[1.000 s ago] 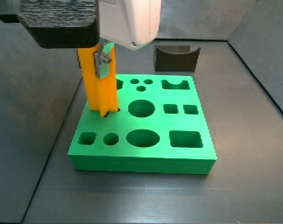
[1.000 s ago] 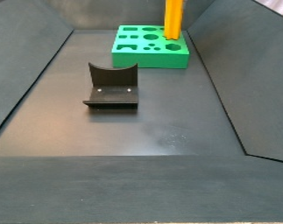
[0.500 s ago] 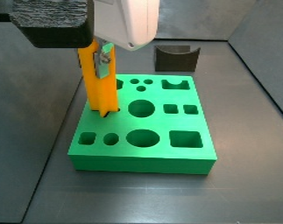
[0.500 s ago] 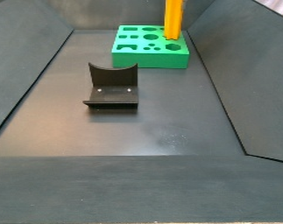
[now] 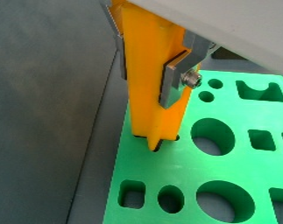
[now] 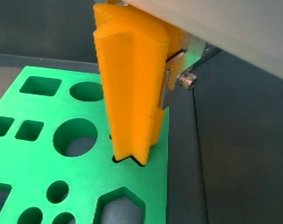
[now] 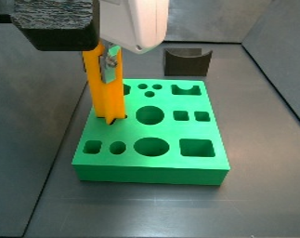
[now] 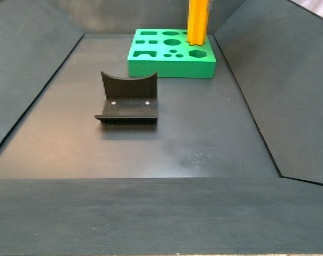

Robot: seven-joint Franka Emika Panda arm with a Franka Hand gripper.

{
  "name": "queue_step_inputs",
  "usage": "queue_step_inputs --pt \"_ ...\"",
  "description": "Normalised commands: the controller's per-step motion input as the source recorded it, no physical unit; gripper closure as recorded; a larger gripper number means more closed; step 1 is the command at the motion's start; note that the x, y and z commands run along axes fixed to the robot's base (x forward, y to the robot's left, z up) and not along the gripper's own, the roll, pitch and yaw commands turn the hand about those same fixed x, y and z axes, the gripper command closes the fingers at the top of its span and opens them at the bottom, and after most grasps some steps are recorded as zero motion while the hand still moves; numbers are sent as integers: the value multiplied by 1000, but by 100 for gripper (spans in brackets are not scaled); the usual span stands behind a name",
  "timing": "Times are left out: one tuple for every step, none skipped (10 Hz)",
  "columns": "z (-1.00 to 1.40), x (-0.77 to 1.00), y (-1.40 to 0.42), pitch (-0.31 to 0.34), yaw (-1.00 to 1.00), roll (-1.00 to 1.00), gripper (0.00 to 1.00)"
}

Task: Pick up the star object. Move up. Move to above the board. Insert the star object.
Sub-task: Insert the star object.

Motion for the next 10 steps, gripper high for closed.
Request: queue_step_inputs --pt "-580 0 0 -81 0 111 100" --pt "-523 29 34 0 131 153 100" --pt "-369 0 26 -4 191 63 100" --pt "-260 0 0 0 183 54 100" --pt "-106 0 0 0 91 0 100" --pt "-69 -40 0 0 17 0 100" --pt "-71 0 0 0 0 0 100" --pt "-280 260 0 0 0 17 100" --pt "-334 234 0 0 0 39 100" --pt "-140 123 0 0 0 31 100"
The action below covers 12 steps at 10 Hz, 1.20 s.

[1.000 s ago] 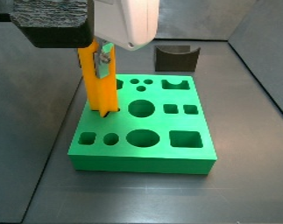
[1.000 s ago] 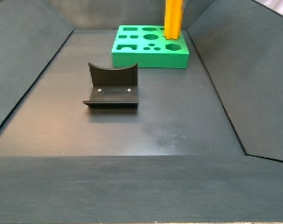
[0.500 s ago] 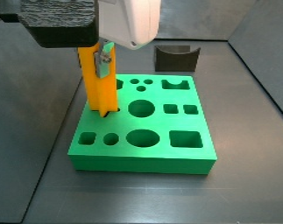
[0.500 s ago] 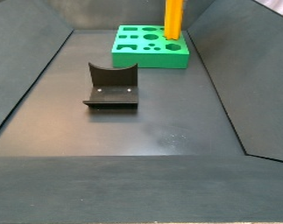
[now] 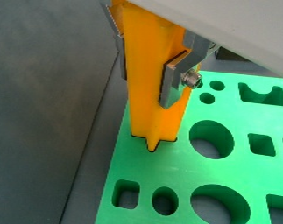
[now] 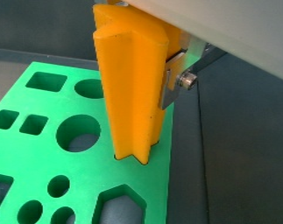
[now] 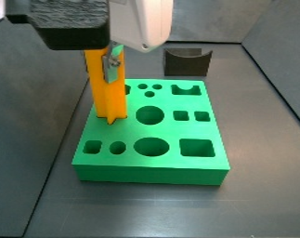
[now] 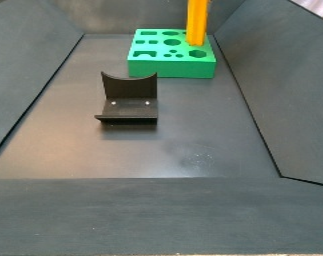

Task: Pick up the star object. Move up. Move to above the board. Insert the star object.
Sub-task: Insert the star object.

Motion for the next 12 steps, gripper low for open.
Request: queue_step_inputs --pt "0 0 0 0 0 4 100" --pt "-63 -46 0 0 0 56 100" --pt "-177 -26 0 -7 0 53 100" --pt "-517 -23 -37 -147 0 107 100" --pt "-703 0 -11 -229 0 146 100" --pt "-686 0 0 -234 0 149 100" --pt "-686 0 0 -269 74 94 100" --pt "-649 0 0 -283 183 79 100" --pt "-666 0 0 -273 166 91 100" --pt "-723 0 0 -249 114 87 100" --pt "-760 0 -11 -229 86 89 100" --pt "-763 0 -6 -210 80 109 100"
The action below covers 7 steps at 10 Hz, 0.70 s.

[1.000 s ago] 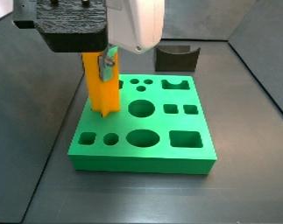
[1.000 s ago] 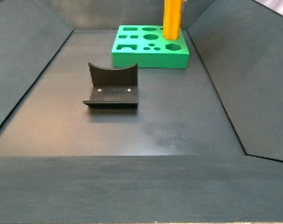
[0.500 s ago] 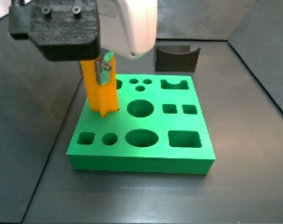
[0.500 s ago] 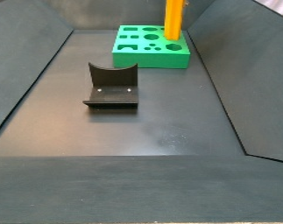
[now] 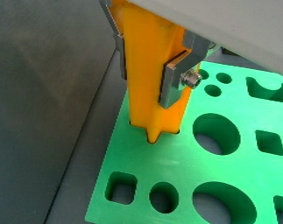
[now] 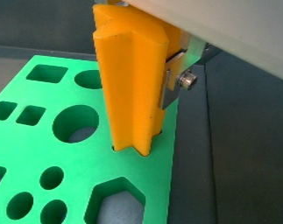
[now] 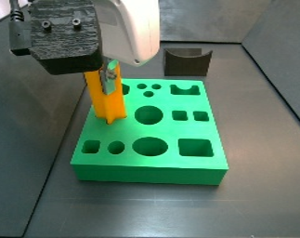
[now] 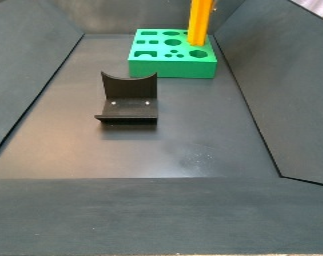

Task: Pick up the star object. Move up. Move to above the board. Insert the star object.
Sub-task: Insert the star object.

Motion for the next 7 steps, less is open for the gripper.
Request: queue_step_inputs --pt "-731 29 -40 -183 89 163 100" --pt "-706 103 -34 -179 229 169 100" --pt "-686 203 0 -203 446 104 100" --pt "-666 274 -11 -159 403 146 100" --pt "-371 429 -183 94 -6 236 100" --pt "-377 326 -80 341 -317 136 100" --pt "-363 226 -29 346 -414 91 100"
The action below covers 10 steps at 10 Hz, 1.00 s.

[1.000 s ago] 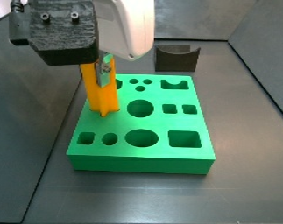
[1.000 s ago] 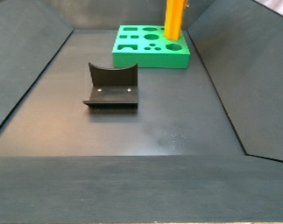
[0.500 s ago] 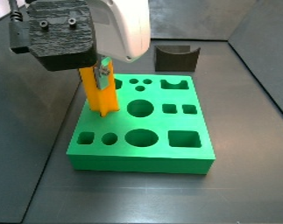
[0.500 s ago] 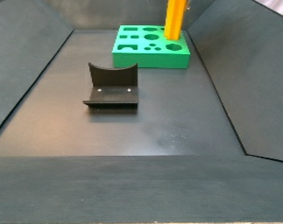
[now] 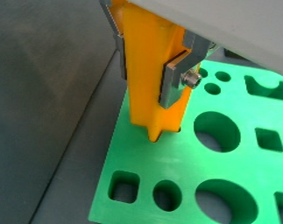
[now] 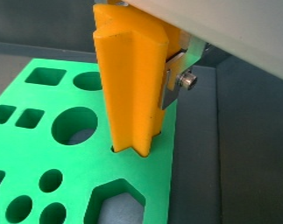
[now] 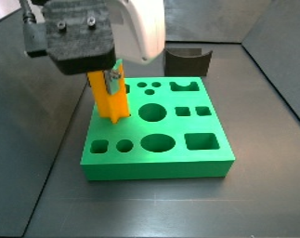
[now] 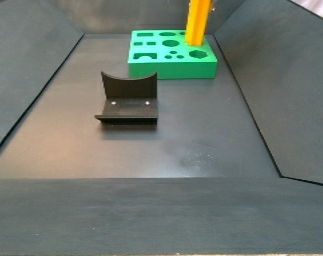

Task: Pick up the star object. Move up. Move to above the board. Insert the star object.
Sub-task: Insert the star object.

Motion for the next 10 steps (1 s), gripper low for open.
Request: queue_step_inputs --pt "-414 126 -11 326 -523 14 100" --pt "-417 126 -20 323 -520 0 100" --pt "-217 229 0 59 -117 -83 100" --pt "-180 123 0 10 -6 -101 100" --pt "-277 0 0 0 -3 -36 100" --pt "-394 0 0 -24 0 0 100" --pt "-669 -71 -26 -96 -31 44 100" --pt "-831 -77 -63 -97 -74 110 100" --pt "-951 -3 -77 -13 -151 163 100" --pt "-909 0 -97 0 -183 167 100"
